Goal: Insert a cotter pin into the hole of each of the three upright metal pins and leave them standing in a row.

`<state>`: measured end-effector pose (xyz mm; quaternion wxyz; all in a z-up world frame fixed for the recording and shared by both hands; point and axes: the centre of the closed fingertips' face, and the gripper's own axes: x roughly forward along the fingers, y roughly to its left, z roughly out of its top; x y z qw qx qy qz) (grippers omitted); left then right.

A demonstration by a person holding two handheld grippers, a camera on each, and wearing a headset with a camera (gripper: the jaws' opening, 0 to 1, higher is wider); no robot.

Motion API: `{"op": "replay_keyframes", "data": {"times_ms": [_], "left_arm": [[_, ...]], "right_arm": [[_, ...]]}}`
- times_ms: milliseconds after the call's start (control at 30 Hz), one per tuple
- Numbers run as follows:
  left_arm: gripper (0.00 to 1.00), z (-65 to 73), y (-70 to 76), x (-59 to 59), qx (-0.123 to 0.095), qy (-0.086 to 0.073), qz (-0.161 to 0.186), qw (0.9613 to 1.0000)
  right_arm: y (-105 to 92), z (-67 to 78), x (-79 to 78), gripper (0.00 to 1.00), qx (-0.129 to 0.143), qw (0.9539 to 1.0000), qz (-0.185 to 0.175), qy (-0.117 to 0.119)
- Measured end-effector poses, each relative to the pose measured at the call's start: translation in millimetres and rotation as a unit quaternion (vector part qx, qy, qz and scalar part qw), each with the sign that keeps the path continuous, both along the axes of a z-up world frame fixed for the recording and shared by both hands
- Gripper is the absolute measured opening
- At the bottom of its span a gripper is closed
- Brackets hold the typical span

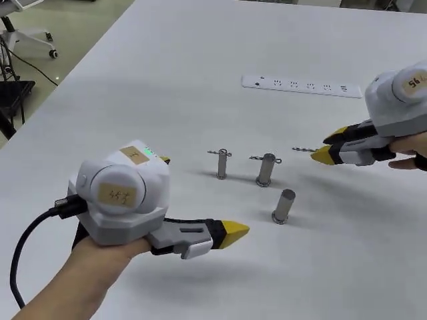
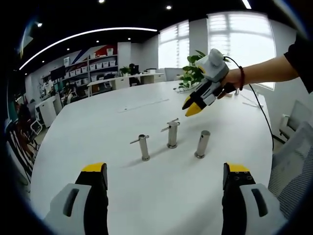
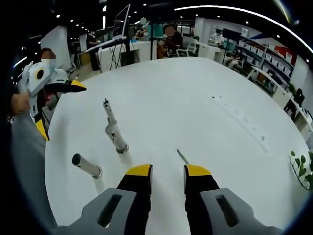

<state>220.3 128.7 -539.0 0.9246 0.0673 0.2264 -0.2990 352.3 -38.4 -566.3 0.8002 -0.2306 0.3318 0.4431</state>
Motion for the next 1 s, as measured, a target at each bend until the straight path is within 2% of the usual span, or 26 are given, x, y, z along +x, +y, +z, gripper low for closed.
{"op": "replay_keyframes", "data": {"times_ms": [133, 233, 500, 633, 833, 1000], "left_arm": [[0.97, 0.5, 0.1, 0.6, -0.007, 0.001, 0.002, 1.0000], [0.97, 0.2, 0.0, 0.7, -0.007, 0.002, 0.001, 1.0000], [0.95, 1.5, -2.1, 2.2, -0.007, 0.000, -0.004, 1.0000], [0.94, -0.4, -1.5, 2.6, -0.008, 0.006, -0.004, 0.9999], [0.94, -3.1, -2.2, 1.8, -0.005, 0.012, -0.006, 0.9999], [0.94, -3.0, -1.5, 2.8, -0.006, 0.011, -0.005, 0.9999]], "right_arm": [[-0.7, -3.7, 6.1, 0.19, -0.007, 1.0000, 0.000, -0.001], [-4.5, -11.4, 14.4, 0.18, -0.018, 0.9998, 0.000, 0.001], [-5.5, -24.9, 22.8, 0.16, -0.039, 0.9991, -0.003, 0.013], [-5.8, -35.2, 33.1, 0.16, -0.046, 0.9988, 0.000, 0.015], [-2.9, -40.5, 41.9, 0.15, -0.042, 0.9989, -0.006, 0.018], [-3.7, -46.1, 43.1, 0.13, -0.058, 0.9981, 0.008, 0.022]]}}
